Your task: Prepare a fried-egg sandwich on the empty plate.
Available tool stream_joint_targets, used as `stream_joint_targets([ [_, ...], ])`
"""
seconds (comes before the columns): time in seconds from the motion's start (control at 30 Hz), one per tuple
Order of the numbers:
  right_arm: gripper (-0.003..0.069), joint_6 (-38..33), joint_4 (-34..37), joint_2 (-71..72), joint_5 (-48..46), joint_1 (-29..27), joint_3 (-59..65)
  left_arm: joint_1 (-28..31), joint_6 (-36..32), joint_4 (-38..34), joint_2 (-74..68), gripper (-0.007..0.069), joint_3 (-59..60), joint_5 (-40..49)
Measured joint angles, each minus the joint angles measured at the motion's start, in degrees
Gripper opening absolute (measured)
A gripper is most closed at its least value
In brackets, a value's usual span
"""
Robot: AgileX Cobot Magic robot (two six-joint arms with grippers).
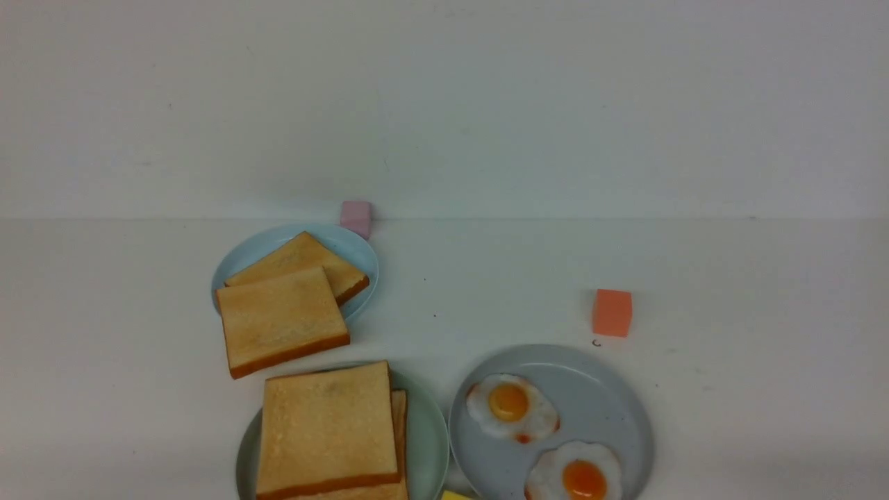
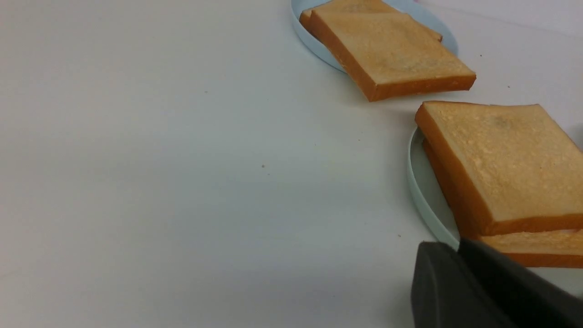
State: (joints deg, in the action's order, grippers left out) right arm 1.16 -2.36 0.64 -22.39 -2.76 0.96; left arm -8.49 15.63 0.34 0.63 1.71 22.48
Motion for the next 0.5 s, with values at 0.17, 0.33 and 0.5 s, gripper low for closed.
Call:
stream_joint_targets([
  [0.17, 0.0153, 0.0, 0.0, 0.0, 0.0, 0.0, 0.0, 0.0, 0.0, 0.0, 0.0, 0.0068, 0.0, 0.0],
  [0.33, 0.0159, 0.0, 0.1, 0.0, 0.0, 0.0, 0.0, 0.0, 0.0, 0.0, 0.0, 0.007, 0.0, 0.0],
  [0.5, 0.0165, 0.0, 0.1, 0.0, 0.0, 0.0, 0.0, 0.0, 0.0, 0.0, 0.0, 0.0071, 0.0, 0.0],
])
